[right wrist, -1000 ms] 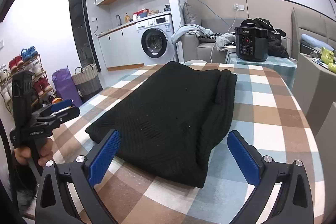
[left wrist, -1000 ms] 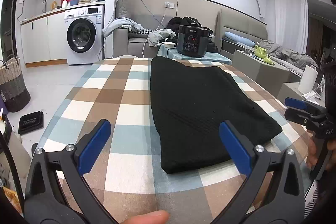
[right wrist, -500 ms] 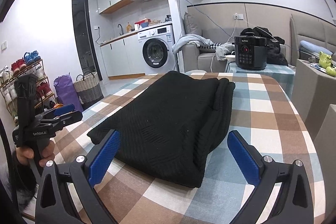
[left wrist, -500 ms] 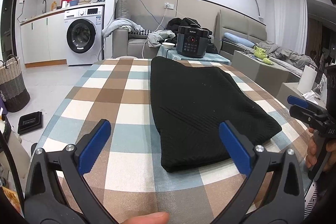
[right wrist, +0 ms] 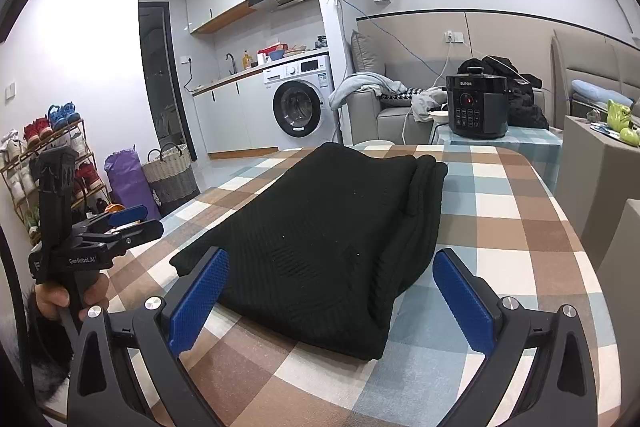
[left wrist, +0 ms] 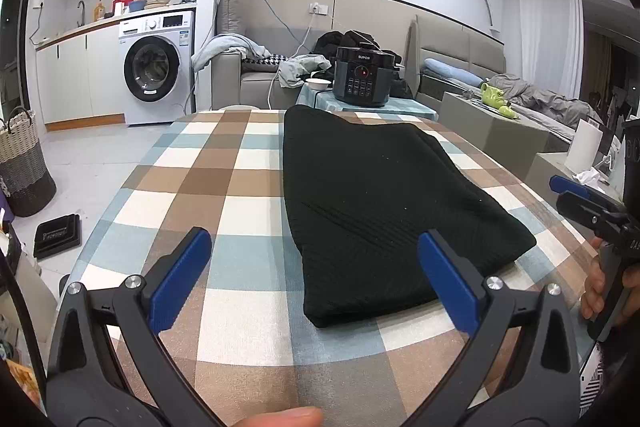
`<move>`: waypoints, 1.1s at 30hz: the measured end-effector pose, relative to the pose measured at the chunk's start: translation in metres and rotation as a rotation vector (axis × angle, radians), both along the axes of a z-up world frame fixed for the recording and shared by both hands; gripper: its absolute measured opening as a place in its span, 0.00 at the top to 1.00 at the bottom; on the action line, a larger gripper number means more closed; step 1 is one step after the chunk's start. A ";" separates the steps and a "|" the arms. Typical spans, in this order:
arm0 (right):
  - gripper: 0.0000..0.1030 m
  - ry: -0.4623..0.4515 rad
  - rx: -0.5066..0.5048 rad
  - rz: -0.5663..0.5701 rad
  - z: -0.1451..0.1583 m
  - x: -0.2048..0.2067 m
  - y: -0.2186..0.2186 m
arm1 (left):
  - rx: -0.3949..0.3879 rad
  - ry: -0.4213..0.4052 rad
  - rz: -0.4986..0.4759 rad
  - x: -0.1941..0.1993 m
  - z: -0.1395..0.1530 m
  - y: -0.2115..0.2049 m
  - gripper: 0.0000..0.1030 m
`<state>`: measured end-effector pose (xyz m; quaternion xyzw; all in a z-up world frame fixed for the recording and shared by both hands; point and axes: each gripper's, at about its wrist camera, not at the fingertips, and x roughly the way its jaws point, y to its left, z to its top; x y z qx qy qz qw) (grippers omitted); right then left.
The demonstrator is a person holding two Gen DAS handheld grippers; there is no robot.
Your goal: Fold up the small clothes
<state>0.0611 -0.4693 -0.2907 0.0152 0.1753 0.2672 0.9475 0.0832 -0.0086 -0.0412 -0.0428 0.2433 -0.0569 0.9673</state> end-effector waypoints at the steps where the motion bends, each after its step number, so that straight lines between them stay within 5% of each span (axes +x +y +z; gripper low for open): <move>1: 0.00 0.001 0.003 0.000 0.000 0.000 -0.001 | -0.002 0.001 0.000 0.000 0.000 0.001 0.01; 33: 0.00 -0.003 -0.005 0.000 0.001 -0.001 0.002 | -0.010 0.004 0.002 0.000 -0.001 0.003 0.01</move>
